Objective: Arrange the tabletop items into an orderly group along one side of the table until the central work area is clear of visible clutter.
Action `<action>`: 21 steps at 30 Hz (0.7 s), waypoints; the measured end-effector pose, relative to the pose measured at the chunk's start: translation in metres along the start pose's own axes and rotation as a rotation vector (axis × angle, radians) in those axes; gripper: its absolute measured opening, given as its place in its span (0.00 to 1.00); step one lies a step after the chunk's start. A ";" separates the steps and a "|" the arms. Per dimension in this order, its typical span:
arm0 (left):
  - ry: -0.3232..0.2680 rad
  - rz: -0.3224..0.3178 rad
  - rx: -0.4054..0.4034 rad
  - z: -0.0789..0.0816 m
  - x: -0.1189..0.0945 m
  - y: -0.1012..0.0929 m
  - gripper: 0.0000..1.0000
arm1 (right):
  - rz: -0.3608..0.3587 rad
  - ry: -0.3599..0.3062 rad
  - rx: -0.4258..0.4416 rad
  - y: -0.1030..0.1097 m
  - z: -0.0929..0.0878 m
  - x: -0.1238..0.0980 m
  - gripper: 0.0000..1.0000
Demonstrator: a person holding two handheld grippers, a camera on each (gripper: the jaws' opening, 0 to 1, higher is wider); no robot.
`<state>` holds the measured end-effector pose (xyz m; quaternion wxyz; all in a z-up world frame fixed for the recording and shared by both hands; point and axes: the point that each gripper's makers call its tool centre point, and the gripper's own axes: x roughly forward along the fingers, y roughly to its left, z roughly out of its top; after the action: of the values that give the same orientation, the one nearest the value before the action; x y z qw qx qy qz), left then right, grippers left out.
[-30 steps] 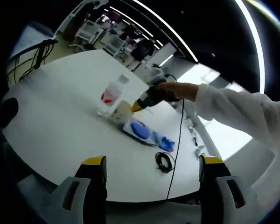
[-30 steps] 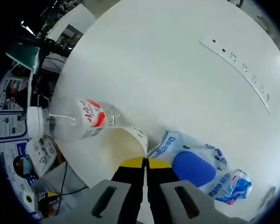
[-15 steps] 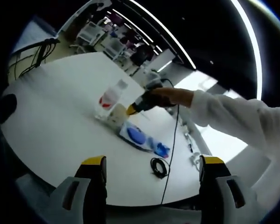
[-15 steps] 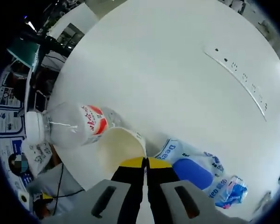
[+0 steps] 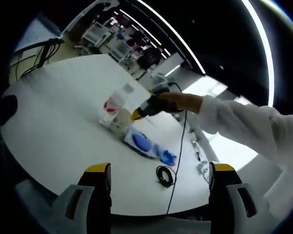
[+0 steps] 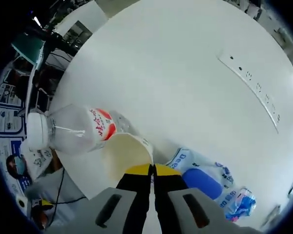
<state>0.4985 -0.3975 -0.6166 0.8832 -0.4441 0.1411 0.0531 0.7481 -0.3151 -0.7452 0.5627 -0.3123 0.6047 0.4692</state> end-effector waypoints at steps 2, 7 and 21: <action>0.002 -0.001 -0.002 -0.001 0.000 0.000 0.79 | -0.002 0.003 -0.030 0.000 0.000 0.000 0.00; -0.003 -0.010 -0.015 0.001 0.001 0.000 0.79 | -0.011 -0.013 -0.058 0.006 -0.007 -0.004 0.00; -0.003 -0.026 -0.044 -0.001 0.002 -0.002 0.79 | -0.016 -0.044 -0.162 0.005 0.022 0.005 0.10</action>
<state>0.5004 -0.3996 -0.6163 0.8741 -0.4650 0.1327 0.0453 0.7515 -0.2921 -0.7469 0.5523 -0.3512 0.5499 0.5188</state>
